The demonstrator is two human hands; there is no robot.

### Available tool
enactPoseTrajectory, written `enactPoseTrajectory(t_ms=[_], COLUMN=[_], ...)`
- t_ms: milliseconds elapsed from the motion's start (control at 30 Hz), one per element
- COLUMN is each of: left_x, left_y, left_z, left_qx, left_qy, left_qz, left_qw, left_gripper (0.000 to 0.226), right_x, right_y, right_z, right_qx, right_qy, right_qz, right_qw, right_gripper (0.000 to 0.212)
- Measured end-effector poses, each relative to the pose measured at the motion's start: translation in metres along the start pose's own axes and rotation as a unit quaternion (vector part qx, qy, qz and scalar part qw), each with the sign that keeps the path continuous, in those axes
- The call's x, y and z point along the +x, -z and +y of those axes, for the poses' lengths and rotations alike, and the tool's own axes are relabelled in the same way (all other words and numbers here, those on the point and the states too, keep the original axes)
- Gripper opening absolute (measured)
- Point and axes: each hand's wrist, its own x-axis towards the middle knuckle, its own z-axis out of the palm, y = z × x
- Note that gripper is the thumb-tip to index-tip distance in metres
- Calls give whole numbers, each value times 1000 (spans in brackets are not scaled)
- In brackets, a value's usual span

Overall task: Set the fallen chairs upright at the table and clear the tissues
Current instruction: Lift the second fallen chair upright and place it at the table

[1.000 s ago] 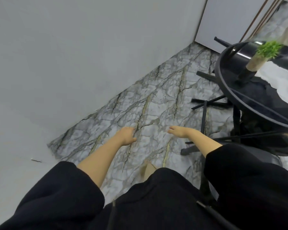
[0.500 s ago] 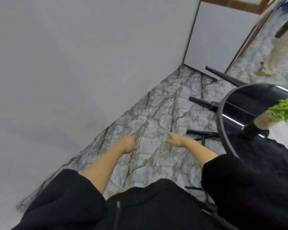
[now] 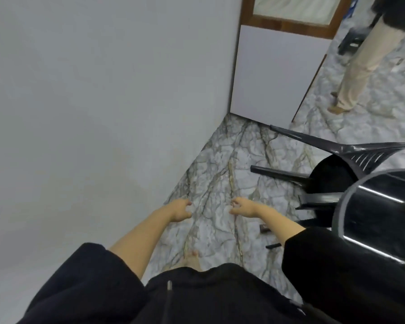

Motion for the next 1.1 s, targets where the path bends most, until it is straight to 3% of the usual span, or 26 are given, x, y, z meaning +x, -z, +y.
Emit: enactPoseTrajectory(t_ms=[500, 867, 1100], left_x=[268, 453, 590], left_y=[231, 361, 432], left_z=[37, 167, 259], left_qx=[83, 122, 215], left_qy=[-100, -189, -261], left_qz=[-36, -80, -125], left_qw=[991, 971, 933], left_gripper=[55, 54, 52], right_x=[191, 281, 337], right_y=[230, 414, 505], right_z=[-14, 35, 91], right_qx=[98, 204, 299], right_qy=[-40, -108, -198], right_qz=[57, 111, 164], right_qw=[993, 967, 919], right_gripper=[62, 65, 67])
